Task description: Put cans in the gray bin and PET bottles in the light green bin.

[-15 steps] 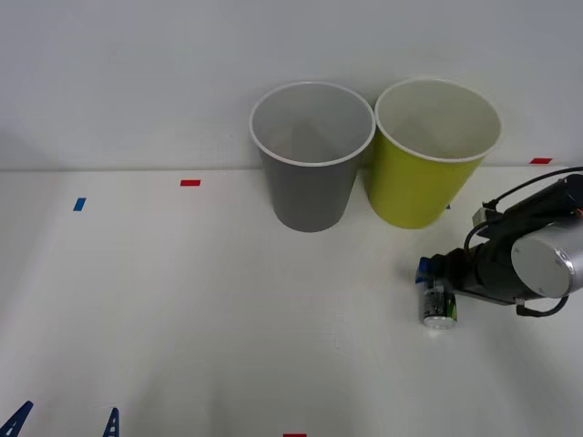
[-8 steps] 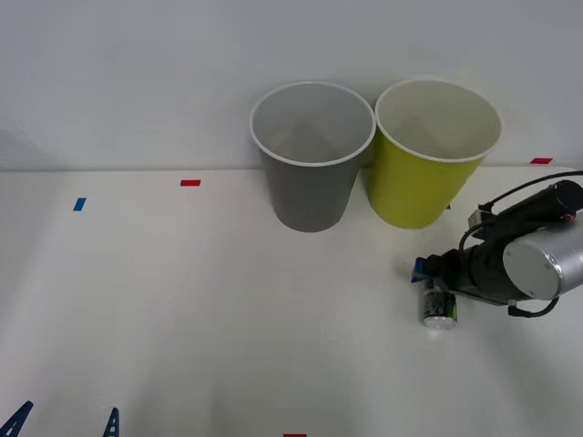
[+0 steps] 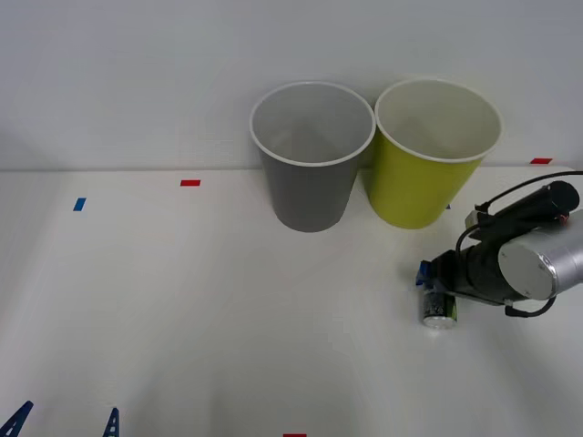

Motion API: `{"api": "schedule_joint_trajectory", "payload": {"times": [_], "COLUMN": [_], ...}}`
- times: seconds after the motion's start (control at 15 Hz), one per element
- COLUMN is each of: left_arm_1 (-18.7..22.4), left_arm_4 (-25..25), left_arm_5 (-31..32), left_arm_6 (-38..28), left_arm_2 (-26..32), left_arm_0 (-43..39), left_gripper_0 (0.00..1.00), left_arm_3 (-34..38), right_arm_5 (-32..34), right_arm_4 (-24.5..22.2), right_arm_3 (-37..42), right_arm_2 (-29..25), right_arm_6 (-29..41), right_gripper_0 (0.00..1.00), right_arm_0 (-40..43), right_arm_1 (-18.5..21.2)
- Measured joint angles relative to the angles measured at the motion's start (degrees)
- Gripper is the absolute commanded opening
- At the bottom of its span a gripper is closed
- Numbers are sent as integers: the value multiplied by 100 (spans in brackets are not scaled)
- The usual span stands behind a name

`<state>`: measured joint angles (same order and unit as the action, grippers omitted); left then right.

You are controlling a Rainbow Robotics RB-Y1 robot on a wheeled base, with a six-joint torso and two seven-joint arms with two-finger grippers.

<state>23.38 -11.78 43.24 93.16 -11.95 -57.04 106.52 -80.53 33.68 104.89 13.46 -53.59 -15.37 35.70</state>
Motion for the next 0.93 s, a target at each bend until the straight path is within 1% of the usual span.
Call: {"api": "schedule_joint_trajectory", "payload": {"times": [0.13,0.67,0.8,0.93], "left_arm_1": [0,0,0,0], "left_arm_4": [0,0,0,0], "left_arm_5": [0,0,0,0], "left_arm_6": [0,0,0,0], "left_arm_2": [0,0,0,0], "left_arm_0": [0,0,0,0], "left_gripper_0": [100,100,100,100], "left_arm_3": [0,0,0,0], "right_arm_5": [62,68,-126,-363], "right_arm_4": [-131,-137,-187,-174], "right_arm_3": [2,103,331,750], "right_arm_2": [77,111,59,-106], "right_arm_6": [15,-21,-33,-93], "right_gripper_0": [0,0,0,0], "right_arm_0": [-8,9,40,176], "right_arm_1": [3,-2,-2,1]}}
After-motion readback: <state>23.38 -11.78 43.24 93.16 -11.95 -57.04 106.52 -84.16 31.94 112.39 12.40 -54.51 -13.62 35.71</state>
